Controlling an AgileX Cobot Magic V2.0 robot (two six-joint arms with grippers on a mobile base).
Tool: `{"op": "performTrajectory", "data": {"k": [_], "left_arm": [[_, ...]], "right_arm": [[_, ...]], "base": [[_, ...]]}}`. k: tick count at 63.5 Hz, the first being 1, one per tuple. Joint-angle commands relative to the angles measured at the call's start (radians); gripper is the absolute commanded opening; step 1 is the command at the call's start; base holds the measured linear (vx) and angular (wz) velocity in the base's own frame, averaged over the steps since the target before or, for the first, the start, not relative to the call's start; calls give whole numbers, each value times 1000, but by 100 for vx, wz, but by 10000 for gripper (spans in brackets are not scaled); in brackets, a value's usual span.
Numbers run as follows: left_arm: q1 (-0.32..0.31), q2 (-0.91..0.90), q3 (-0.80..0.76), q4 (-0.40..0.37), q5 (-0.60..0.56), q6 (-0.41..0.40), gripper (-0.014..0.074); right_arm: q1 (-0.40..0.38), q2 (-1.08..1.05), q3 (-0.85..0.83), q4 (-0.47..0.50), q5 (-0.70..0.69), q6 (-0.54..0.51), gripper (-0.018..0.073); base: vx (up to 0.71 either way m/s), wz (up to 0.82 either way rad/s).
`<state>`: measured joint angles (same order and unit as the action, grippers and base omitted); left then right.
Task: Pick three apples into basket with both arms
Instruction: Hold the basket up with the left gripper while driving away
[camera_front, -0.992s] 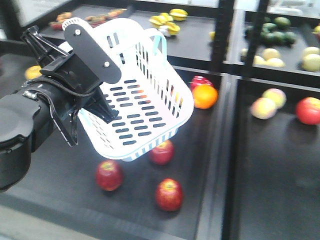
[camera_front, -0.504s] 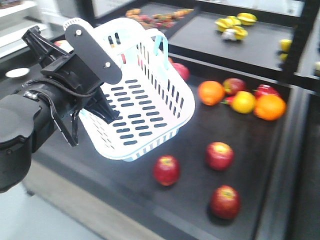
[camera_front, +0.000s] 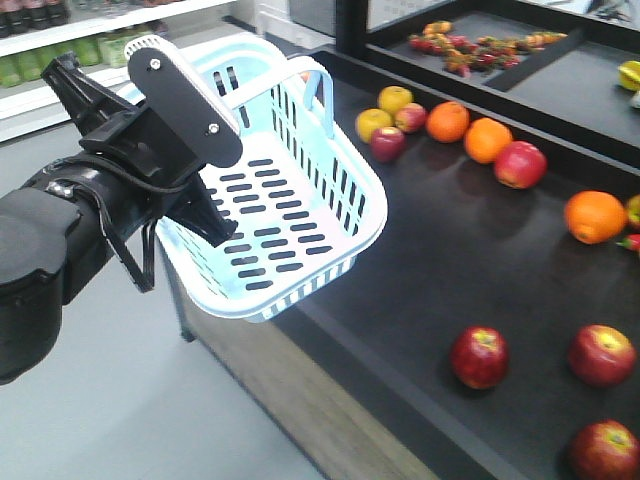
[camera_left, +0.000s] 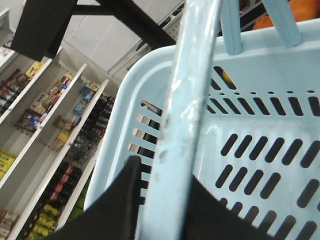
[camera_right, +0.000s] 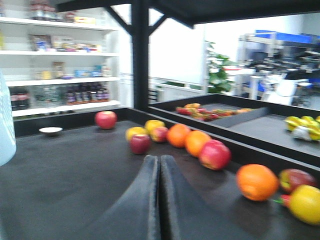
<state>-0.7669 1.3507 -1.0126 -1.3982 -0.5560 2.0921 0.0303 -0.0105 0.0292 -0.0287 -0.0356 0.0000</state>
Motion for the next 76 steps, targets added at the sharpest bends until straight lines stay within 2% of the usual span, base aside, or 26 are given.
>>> {"op": "performTrajectory", "data": {"k": [1,76], "left_arm": [[-1,-42,-32,46,-30,-4,-7],[-1,-42,-32,46,-30,-4,-7]], "right_arm": [[-3,0,12,-9,-75,0,-9],[-3,0,12,-9,-75,0,-9]], "base": [[-2,48],[-2,46]]}}
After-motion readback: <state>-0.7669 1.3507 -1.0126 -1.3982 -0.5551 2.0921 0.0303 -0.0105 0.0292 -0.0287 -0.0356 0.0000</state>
